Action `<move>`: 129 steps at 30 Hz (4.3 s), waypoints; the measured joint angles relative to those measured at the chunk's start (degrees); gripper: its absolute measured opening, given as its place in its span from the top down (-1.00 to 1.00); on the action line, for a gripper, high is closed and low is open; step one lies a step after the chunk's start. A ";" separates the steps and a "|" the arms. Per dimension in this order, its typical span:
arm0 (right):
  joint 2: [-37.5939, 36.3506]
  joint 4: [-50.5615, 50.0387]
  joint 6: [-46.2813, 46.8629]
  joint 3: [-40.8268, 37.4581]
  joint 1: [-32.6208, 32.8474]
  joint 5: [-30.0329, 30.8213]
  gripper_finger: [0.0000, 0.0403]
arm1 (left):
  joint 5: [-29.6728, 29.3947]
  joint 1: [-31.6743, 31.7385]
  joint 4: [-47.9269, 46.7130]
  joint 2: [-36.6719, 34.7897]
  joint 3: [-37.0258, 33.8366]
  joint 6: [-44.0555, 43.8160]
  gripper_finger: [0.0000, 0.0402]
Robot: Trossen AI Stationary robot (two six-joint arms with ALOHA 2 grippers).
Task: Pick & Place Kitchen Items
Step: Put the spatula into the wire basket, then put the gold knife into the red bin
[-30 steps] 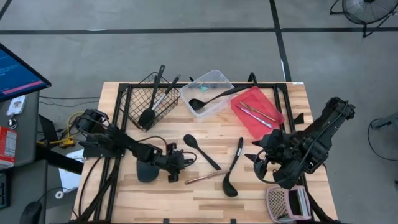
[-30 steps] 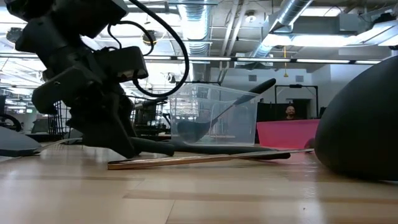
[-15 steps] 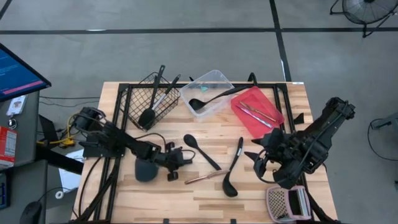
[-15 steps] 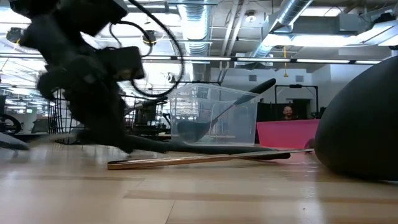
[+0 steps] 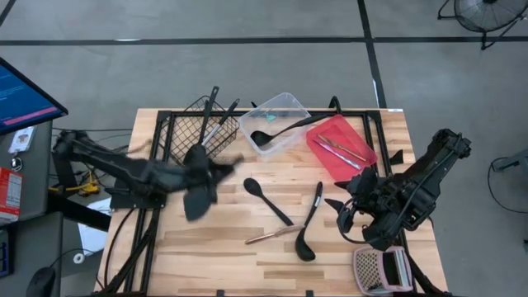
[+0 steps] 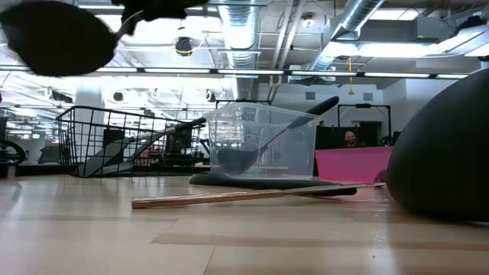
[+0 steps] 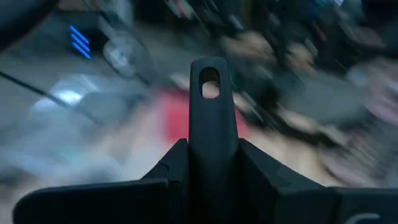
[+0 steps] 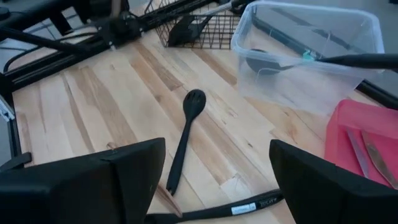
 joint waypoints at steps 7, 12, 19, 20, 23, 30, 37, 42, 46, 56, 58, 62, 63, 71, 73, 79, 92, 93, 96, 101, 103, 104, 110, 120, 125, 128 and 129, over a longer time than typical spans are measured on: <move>0.00 0.02 0.00 0.00 -0.43 0.52 -0.42 | -4.44 12.62 10.97 -9.93 0.02 24.42 0.64; 0.00 0.22 0.29 0.00 -0.89 0.50 -0.42 | -0.32 24.93 10.96 -10.22 0.02 31.21 0.64; 0.00 0.25 1.70 -0.01 -0.86 0.35 -0.42 | 13.84 44.12 11.96 -5.39 0.02 30.46 0.64; 0.00 0.24 1.81 -0.01 -0.86 0.23 -0.42 | 15.50 46.35 12.06 -4.71 0.02 30.12 0.64; 0.00 0.24 1.97 -0.01 -0.78 -1.07 -0.42 | 22.30 51.92 12.19 -2.89 -0.10 27.28 0.64; 0.00 0.28 1.99 0.00 -0.78 -2.76 -0.42 | 27.92 57.50 13.00 -0.17 -5.77 24.66 0.64; 0.00 0.26 1.99 -0.01 -0.71 -4.40 -0.42 | 30.18 61.28 25.57 -0.20 -15.72 21.15 0.64; 0.00 0.26 1.99 -0.02 -0.71 -5.74 -0.42 | 30.89 62.48 29.33 -0.23 -19.19 20.82 0.64; 0.00 0.26 1.99 -0.02 -0.71 -5.73 -0.42 | 30.89 62.51 29.41 -0.22 -20.75 20.83 0.64; 0.00 -0.26 1.42 -0.02 -2.04 -5.70 -0.42 | 33.64 62.48 29.47 -0.23 -20.92 22.83 -0.04; 0.00 -0.24 0.71 -0.02 -2.35 -5.70 -0.42 | 33.95 62.30 29.47 -0.23 -20.92 22.81 -0.24; 0.00 -0.26 0.46 -0.02 -2.68 -5.72 -0.42 | 34.36 59.84 28.11 -0.88 -19.41 21.02 -0.55; -0.10 -0.30 0.46 -0.02 -2.67 -5.72 -0.42 | 35.17 58.70 27.36 -1.34 -18.18 21.00 -0.60; -3.70 -0.37 0.42 -0.09 -2.59 -5.68 -0.42 | 39.25 42.40 13.67 -1.53 -3.91 22.43 -0.62; -4.75 -0.43 0.16 -0.09 -2.59 -5.67 -0.42 | 39.31 37.07 10.17 -1.43 -1.16 22.39 -0.61; -6.14 -1.72 -0.17 -0.07 -2.59 -5.57 -0.42 | 32.12 19.25 1.97 -0.42 0.77 19.84 -0.60; -5.92 -2.36 -0.14 -0.02 -2.61 -5.53 -0.42 | 18.29 -3.39 1.40 21.84 0.76 2.82 -0.60; -5.92 -2.38 -0.11 -0.02 -2.61 -5.53 -0.42 | 17.13 -3.82 1.78 23.77 0.76 1.50 -0.60; -5.92 -2.38 -0.11 -0.02 -2.61 -5.53 -0.42 | 15.96 -4.36 5.03 29.03 0.76 -0.02 -0.60; -5.92 -2.72 0.00 -0.02 -2.68 -5.53 -0.42 | 16.00 -6.42 18.78 37.30 0.76 -0.21 -0.60; -5.92 -2.78 0.00 -0.02 -2.68 -5.53 -0.42 | 15.78 -7.73 23.53 40.08 1.22 -0.19 -0.60; -5.92 -2.78 0.00 -0.02 -2.68 -5.53 -0.42 | 15.04 -8.37 24.35 41.37 2.03 -0.17 -0.60; -5.92 -2.79 -0.02 -0.02 -2.68 -4.57 -0.42 | 13.78 -9.53 24.75 48.71 9.32 1.90 -0.60; -5.90 -2.57 -1.49 -0.02 -2.56 -4.18 -0.42 | 9.81 -8.94 24.57 58.43 16.80 -1.48 -0.60; -5.90 -2.36 -1.68 -0.02 -1.29 -4.37 -0.42 | 9.86 -8.92 24.77 61.69 17.20 -3.82 -0.60; -5.90 -2.34 -1.70 -0.02 -0.33 -4.15 -0.42 | 10.20 -8.92 24.75 63.19 17.20 -6.32 -0.60; -5.90 -2.34 -1.69 -0.02 -0.07 -4.12 -0.42 | 10.43 -8.92 24.72 63.60 17.20 -7.16 -0.60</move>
